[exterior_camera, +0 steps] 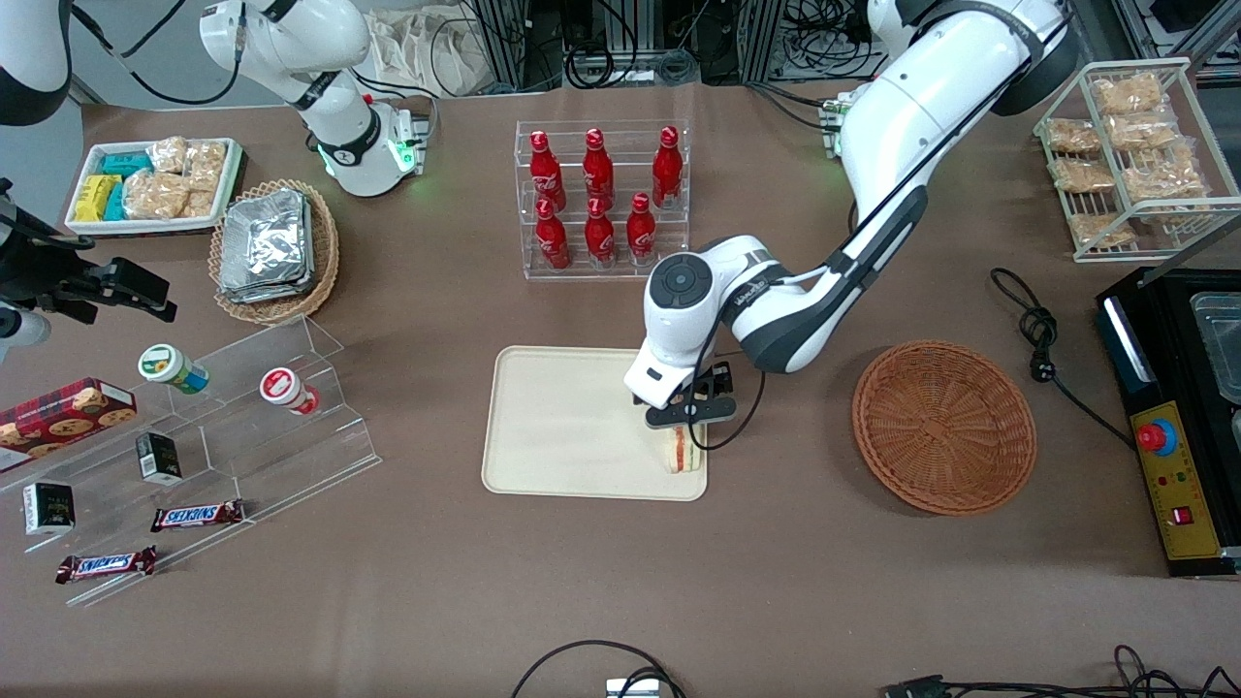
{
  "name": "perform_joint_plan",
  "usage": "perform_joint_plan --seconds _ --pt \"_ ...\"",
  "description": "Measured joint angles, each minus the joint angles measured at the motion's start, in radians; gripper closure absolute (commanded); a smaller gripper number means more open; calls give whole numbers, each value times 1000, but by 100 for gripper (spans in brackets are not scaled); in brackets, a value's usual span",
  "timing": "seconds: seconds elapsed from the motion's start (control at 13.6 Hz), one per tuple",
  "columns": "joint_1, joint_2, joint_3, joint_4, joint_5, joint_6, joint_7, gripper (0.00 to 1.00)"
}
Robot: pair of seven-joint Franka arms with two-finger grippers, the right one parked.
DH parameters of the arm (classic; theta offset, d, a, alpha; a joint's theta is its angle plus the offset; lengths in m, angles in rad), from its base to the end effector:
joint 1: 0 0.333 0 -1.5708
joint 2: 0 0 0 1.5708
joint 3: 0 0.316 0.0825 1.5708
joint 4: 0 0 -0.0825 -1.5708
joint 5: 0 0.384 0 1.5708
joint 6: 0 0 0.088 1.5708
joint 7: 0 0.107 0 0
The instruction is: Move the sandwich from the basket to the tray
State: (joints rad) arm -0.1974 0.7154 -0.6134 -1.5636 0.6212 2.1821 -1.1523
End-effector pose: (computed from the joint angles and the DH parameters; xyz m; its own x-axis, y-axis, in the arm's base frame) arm 0.5472 -0.4434 0.2841 0.9830 0.1175 0.1414 0.1205 -0.9926 -0.0131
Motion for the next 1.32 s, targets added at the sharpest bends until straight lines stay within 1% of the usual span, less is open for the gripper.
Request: perform_joint_plan --seconds 0.15,0.22,0.29,0.44,0.51,0.66,0.81,0.95,1.03,1.17,1.32 --pt "27 -69 -1 11 -10 -24 5 0" --pt "58 -112 -4 12 -43 -51 44 0" --pt "101 -155 -9 14 -100 -90 137 0" --pt "220 -250 -11 23 -238 -203 402 0" --pt "287 -293 -11 26 -284 -255 511 0" --pt "406 -363 -13 26 -326 -334 669 0" --pt "466 -416 -13 23 -338 -400 728 0" --pt "489 -461 -15 18 -357 -445 732 0" --pt "508 -484 -15 17 -388 -472 745 0" --pt "578 -535 -15 14 -478 -504 821 0" --pt "651 -569 -11 10 -528 -514 881 0"
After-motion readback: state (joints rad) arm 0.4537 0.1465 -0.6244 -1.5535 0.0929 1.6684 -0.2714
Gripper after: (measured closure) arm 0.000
